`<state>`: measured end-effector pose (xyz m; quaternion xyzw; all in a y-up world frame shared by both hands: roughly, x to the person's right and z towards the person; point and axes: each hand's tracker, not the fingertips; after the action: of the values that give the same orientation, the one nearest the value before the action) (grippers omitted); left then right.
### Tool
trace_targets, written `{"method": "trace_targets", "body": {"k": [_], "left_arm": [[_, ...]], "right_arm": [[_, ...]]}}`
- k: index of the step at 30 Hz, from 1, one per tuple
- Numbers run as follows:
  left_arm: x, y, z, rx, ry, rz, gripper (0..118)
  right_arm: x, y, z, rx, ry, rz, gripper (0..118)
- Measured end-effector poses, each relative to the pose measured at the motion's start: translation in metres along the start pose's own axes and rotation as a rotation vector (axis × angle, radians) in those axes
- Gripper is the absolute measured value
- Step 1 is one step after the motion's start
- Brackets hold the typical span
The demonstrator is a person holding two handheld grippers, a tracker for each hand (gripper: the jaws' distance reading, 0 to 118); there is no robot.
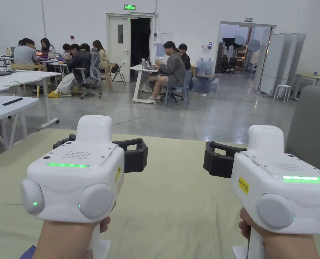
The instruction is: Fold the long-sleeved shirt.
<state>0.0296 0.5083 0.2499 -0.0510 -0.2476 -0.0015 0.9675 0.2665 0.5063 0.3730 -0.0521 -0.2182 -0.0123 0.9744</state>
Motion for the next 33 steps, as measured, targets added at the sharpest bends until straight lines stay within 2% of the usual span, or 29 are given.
{"method": "trace_targets", "body": {"k": [12,22,26,30,31,32,33], "left_arm": [[0.003,-0.001,0.000,-0.013,-0.004,-0.007,114],[0.004,-0.002,0.001,-0.016,0.000,-0.012,114],[0.002,-0.002,0.000,-0.021,-0.002,-0.006,112],[-0.002,-0.004,0.001,-0.008,-0.028,-0.007,105],[-0.003,-0.005,0.002,-0.003,-0.045,-0.004,87],[-0.003,-0.005,0.001,-0.011,-0.043,-0.006,61],[-0.002,-0.006,0.001,-0.018,-0.037,-0.014,25]], "right_arm": [[-0.002,-0.002,0.000,-0.010,-0.001,0.014,116],[0.000,-0.004,0.000,-0.026,0.009,-0.008,115],[-0.001,-0.005,0.000,-0.019,-0.006,0.000,112],[-0.003,-0.007,-0.001,-0.017,-0.020,0.013,110],[-0.003,-0.008,0.000,-0.012,-0.017,0.014,102],[-0.003,-0.010,0.001,-0.006,-0.007,0.014,86],[-0.003,-0.012,0.001,-0.009,0.002,0.015,61]]}}
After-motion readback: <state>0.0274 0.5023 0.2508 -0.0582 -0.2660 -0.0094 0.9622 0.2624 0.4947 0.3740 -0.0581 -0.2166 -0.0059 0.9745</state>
